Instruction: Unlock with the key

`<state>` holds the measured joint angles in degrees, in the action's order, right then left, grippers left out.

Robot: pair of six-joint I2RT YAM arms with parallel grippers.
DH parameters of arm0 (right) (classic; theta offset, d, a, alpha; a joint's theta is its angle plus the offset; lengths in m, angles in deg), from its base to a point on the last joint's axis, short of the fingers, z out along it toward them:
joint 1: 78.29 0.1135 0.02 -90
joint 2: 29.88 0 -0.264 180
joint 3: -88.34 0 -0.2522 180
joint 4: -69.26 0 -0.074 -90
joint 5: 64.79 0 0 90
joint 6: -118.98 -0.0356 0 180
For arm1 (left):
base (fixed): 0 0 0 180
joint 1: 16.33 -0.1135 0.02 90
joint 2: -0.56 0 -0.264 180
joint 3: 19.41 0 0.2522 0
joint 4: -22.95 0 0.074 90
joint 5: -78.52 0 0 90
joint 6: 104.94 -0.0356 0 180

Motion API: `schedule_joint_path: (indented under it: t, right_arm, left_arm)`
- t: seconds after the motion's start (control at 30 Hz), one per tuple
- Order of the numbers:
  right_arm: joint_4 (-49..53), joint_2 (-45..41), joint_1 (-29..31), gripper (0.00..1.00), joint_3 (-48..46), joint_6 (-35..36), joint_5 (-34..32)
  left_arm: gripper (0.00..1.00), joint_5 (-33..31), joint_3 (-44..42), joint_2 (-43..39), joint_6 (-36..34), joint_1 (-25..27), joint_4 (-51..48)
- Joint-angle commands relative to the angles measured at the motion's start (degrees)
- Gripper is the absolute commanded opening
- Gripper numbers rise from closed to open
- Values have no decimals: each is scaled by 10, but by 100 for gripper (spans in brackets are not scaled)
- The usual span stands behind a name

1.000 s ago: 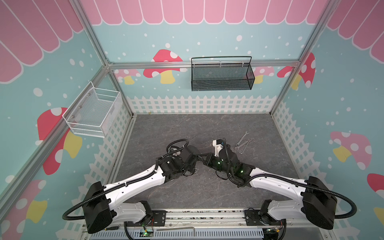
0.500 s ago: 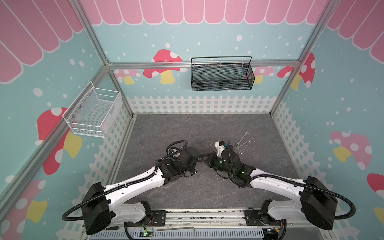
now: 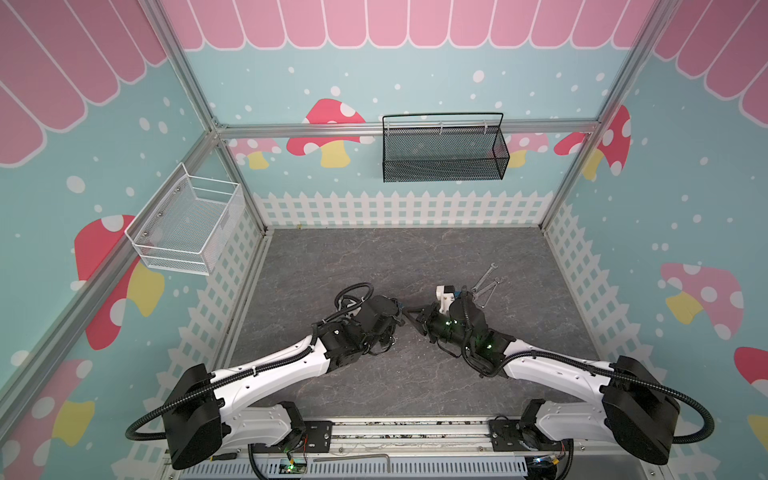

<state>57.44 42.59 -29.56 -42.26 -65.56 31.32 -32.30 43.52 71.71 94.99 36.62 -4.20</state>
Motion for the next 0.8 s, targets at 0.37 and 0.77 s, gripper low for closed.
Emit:
schedule_joint_path:
  t: [0.37,0.77]
  right_arm:
    - [-70,-16,10,0,17,69,30]
    - [50,-100,8,42,18,235,-47]
  left_arm:
    - [0,69,33,-29,-25,16,11]
    - [0,66,89,-39,-174,-38,-110]
